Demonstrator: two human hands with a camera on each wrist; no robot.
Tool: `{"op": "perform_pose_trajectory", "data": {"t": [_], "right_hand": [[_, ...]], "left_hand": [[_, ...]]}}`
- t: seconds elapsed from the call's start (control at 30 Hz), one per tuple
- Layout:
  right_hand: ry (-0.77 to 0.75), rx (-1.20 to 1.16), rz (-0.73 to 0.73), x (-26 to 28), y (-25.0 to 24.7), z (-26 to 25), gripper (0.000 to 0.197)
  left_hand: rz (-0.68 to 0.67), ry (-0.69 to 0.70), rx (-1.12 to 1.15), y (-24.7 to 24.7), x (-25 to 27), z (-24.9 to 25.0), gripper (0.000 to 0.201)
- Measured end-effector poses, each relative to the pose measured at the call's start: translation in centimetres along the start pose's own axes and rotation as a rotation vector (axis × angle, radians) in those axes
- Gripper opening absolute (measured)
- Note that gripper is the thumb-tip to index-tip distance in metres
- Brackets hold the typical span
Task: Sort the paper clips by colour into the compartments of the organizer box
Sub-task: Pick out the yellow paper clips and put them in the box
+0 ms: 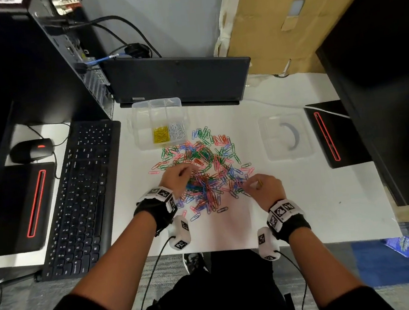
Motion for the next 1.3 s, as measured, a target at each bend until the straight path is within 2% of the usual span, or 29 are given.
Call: {"op": "perform_pose_trajectory", "data": {"t": [0.13, 0.2, 0.3, 0.33, 0.43, 0.53, 0.6, 0.63, 0.73, 0.8, 0.9, 1.07, 1.13, 1.2, 1.3], "right_hand": [[-0.018, 0.078, -0.032, 0.9, 0.6, -0.1, 0.006], [-0.019, 0.080, -0.025, 1.1, 1.1, -0.3, 0.008], [0.002, 0.100, -0.049, 1.2, 2.2, -0.9, 0.007], [0.002, 0.135, -0.067, 1.2, 2.6, -1.3, 0.004], [-0.092, 0.241, -0.084, 1.0, 3.5, -3.6, 0.010], [-0.213, 0.221, -0.048, 0.4, 4.0, -7.0, 0.010], [-0.286, 0.180, -0.035, 0.0, 4.7, -9.9, 0.008], [-0.316, 0.170, -0.036, -0.1, 5.3, -11.3, 0.008], [-0.338, 0.181, -0.072, -0.5, 7.4, -14.4, 0.010], [-0.323, 0.187, -0.106, -0.8, 8.6, -15.2, 0.009], [-0.323, 0.224, -0.129, -1.0, 9.7, -15.2, 0.009], [-0.316, 0.145, -0.184, -1.6, 9.7, -13.6, 0.012], [-0.303, 0.104, -0.201, -2.1, 9.1, -12.6, 0.016], [-0.267, 0.046, -0.205, -2.7, 8.1, -11.7, 0.021], [-0.197, 0.020, -0.150, -4.4, 6.5, -10.4, 0.031]], "left_hand": [[0.030, -0.087, 0.354, -0.5, 0.5, -1.7, 0.035], [0.083, -0.098, 0.293, -1.6, 0.7, -2.5, 0.034], [0.189, -0.108, -0.044, -3.6, 1.2, -3.4, 0.020], [0.207, -0.114, -0.076, -3.9, 1.3, -3.7, 0.016], [0.214, -0.122, 0.002, -3.2, 1.1, -4.0, 0.016], [0.217, -0.125, 0.243, -2.7, 1.0, -4.1, 0.032], [0.230, -0.137, 0.288, -3.3, 1.4, -4.1, 0.027], [0.224, -0.159, 0.251, -3.6, 1.7, -4.2, 0.025], [0.260, -0.183, -0.114, -5.2, 2.5, -4.5, 0.033], [0.333, -0.164, -0.237, -6.0, 2.5, -4.6, 0.025], [0.345, -0.151, -0.304, -6.4, 1.8, -5.1, 0.026], [0.257, -0.136, -0.396, -5.9, 0.4, -4.9, 0.056], [0.254, -0.129, -0.407, -5.4, 0.2, -4.6, 0.060], [0.255, -0.098, -0.392, -4.7, 0.3, -4.1, 0.054], [0.244, -0.039, -0.362, -3.8, 0.5, -3.1, 0.031]]}}
Point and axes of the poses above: each hand's wrist, its own x-axis away from the middle knuckle, its own y-axis out of the palm, z = x × y, the point moved 8 cm from there along -x, towards the middle knuckle, and after that the axes turned 6 degrees about y, right-handed, at the moved point
